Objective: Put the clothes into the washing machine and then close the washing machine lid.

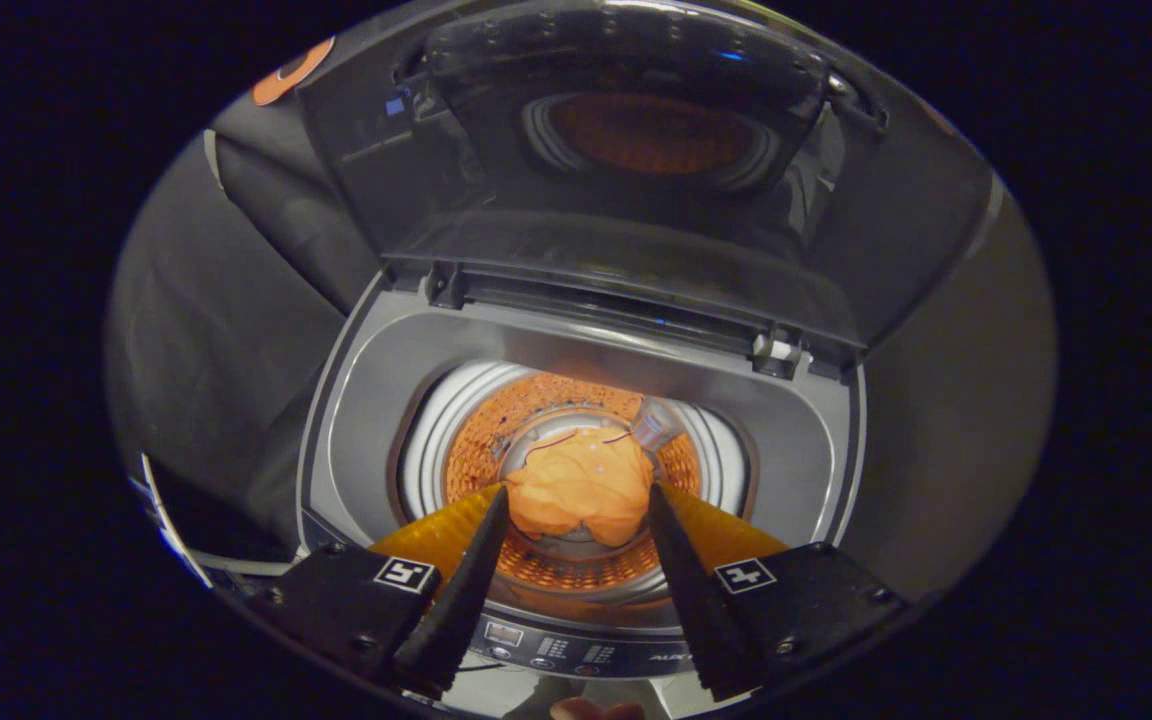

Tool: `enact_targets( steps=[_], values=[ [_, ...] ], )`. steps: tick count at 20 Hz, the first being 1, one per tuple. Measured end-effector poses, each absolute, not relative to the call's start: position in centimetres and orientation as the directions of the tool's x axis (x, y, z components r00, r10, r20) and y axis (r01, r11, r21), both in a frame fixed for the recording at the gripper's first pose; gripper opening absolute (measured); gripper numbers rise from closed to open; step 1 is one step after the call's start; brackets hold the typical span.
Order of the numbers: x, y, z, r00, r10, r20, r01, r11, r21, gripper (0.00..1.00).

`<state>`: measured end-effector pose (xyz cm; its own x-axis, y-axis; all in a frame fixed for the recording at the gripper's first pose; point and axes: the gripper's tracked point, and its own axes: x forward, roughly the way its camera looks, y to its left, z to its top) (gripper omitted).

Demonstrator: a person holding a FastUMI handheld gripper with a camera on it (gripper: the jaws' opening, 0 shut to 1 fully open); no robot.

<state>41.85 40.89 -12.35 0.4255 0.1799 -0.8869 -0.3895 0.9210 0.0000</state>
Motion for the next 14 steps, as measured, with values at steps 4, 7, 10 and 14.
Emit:
enact_targets(
  steps=[4,7,10,14],
  values=[
    [42.2,40.9,-10.0,0.449,0.183,-0.874,-0.4,0.917,-0.013,0.87],
    [42.5,41.0,-7.4,0.473,0.19,-0.86,-0.398,0.917,-0.015,0.87],
    [43.3,41.3,-4.1,0.503,0.211,-0.838,-0.396,0.918,-0.007,0.87],
    [44.0,42.4,1.0,0.543,0.243,-0.804,-0.387,0.922,0.017,0.87]
  ],
)
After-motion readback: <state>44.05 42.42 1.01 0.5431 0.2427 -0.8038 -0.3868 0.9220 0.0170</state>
